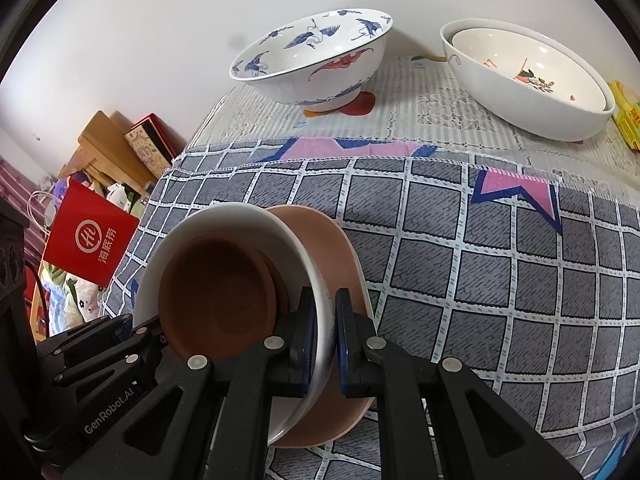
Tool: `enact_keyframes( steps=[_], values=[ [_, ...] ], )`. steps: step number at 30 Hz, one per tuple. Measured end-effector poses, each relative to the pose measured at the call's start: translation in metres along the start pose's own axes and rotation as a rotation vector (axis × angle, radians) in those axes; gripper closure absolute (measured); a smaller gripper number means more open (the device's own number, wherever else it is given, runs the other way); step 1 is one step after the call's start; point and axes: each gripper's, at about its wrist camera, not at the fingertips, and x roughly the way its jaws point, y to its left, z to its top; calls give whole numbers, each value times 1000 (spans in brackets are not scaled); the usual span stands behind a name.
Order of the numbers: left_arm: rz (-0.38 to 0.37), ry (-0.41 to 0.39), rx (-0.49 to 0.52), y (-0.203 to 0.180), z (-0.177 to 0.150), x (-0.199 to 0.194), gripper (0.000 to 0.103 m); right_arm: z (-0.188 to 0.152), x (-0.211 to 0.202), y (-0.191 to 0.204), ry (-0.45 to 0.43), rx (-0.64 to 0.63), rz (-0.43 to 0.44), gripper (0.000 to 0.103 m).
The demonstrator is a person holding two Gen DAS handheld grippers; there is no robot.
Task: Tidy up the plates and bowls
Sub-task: 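Lower the white bowl onto the pink plate stack and open the right gripper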
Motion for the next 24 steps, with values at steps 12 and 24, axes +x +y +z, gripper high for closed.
enact_keyframes(
  steps=[12,24],
  values=[
    [13,13,14,-1,0,1,89,1,-2,3,26,-51,-34,91],
    [29,25,31,-3,-1,1,87,2,-11,8,9,-106,-84,89]
  ],
)
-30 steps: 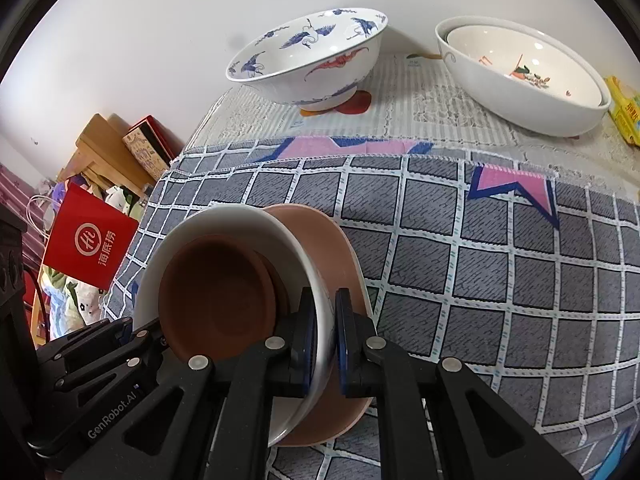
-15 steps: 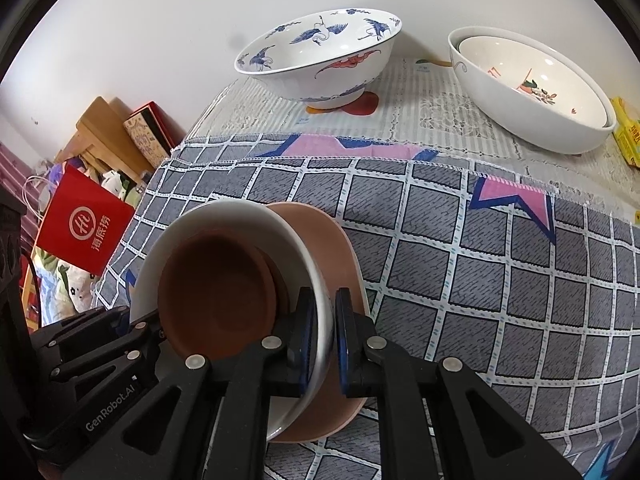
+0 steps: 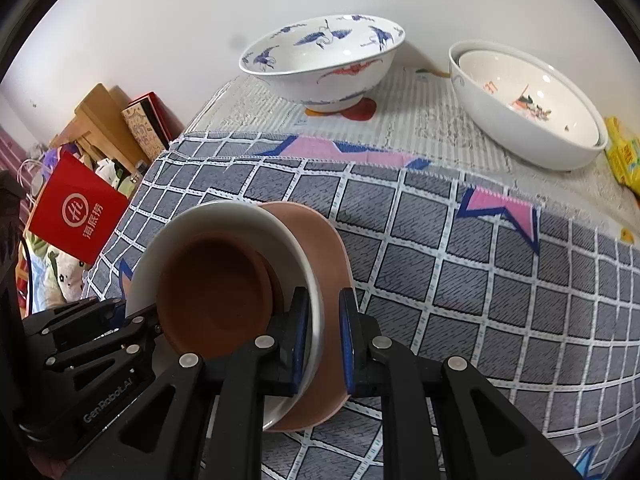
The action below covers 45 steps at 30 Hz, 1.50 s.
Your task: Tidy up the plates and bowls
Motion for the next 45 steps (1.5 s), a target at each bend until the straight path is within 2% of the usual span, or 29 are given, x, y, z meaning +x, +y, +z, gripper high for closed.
enact_keyframes(
  steps=[5,15,18,23,26,29,31,33,36,38,45],
  values=[
    [-1,3,-2,0,0,-2,87,-1,-5,3,-2,-29,-26,89],
    [3,-5,-9,0,-4,-13,85,-8,-14,1,0,-19,7,89],
    [12,-9,-10,-1,-7,-19,81,-11,-19,0,0,-19,16,89],
    [14,-31,-14,-3,-13,-35,80,-17,-37,2,-20,-25,35,89],
    [16,-47,0,-6,-18,-50,73,-22,-53,4,-41,-34,34,87],
    [16,-79,4,-11,-26,-68,72,-30,-73,2,-70,-31,24,86],
    [5,-96,10,-18,-32,-78,67,-37,-89,-3,-96,-24,15,82],
    [1,-115,23,-26,-37,-88,63,-45,-107,-8,-128,-14,3,71],
    [-9,-148,42,-45,-48,-104,60,-58,-135,-20,-165,-4,-48,62],
    [-19,-168,59,-59,-55,-115,58,-68,-155,-29,-191,7,-92,59],
    [-13,-255,104,-103,-86,-152,39,-112,-216,-59,-243,56,-204,50]
  ],
)
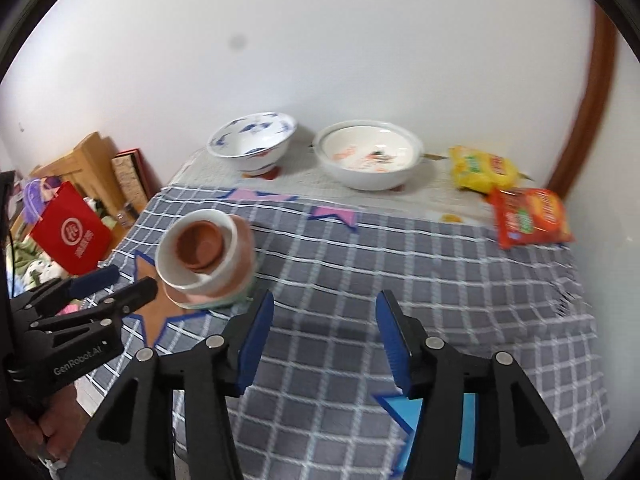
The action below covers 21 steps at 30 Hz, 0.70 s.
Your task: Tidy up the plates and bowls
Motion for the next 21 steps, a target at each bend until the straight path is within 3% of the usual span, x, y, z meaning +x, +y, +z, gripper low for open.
enact_keyframes(
  steps=[4,6,11,15,21],
  values=[
    [6,-39,17,-23,-10,-23,27,-23,-26,-22,0,42,-35,49],
    [3,-56,35,-36,-17,-36,24,-37,-39,-31,-15,57,-53,33],
    [34,-130,83,-62,-35,-67,14,-61,-74,-47,-66,99,-79,14],
    [48,-178,95,-75,-48,-86,11,-79,-93,-55,-69,121,-110,11],
    [37,-189,81,-82,-62,-101,10,-100,-115,-60,-80,130,-144,9]
  ],
)
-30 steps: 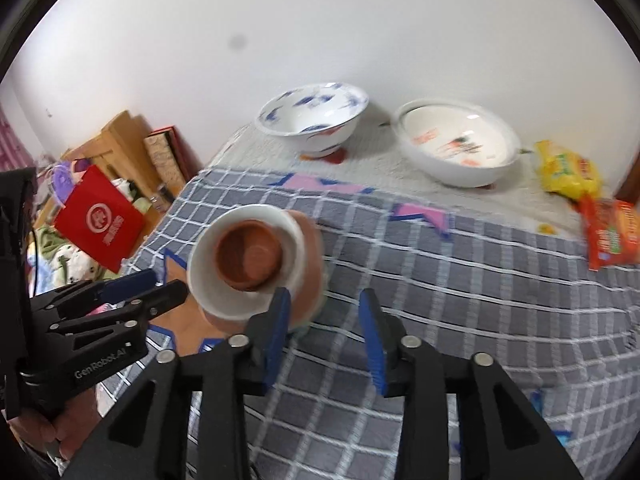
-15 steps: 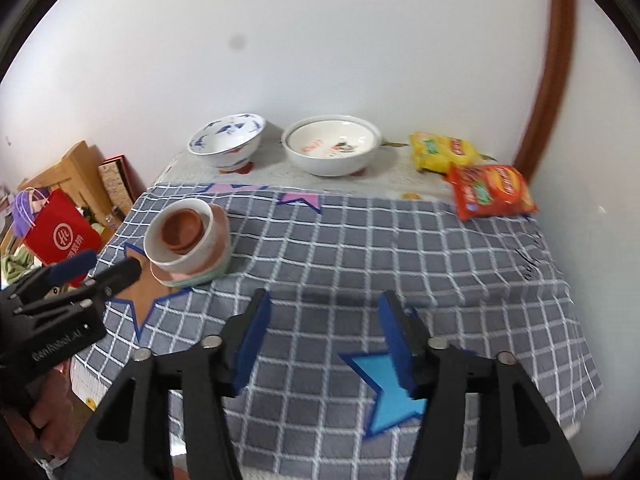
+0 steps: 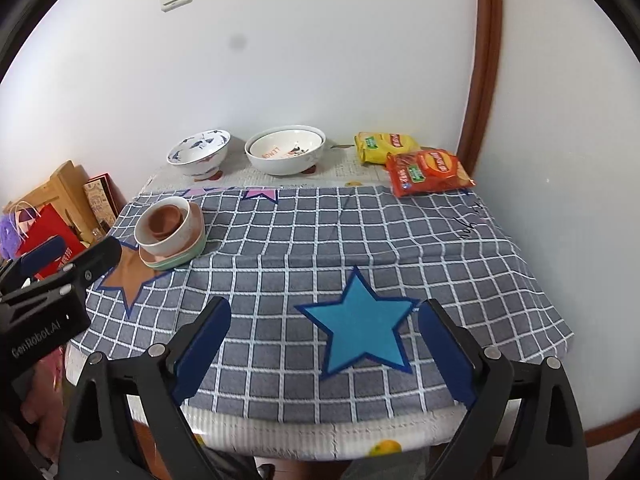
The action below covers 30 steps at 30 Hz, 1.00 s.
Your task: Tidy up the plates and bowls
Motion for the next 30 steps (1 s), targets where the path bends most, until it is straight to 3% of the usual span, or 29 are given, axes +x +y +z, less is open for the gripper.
enact_keyframes(
  steps=[30],
  values=[
    [-17,-9,11,-12,-18,-16,10,-16,-47,-10,-90,43,-25,9]
  ],
)
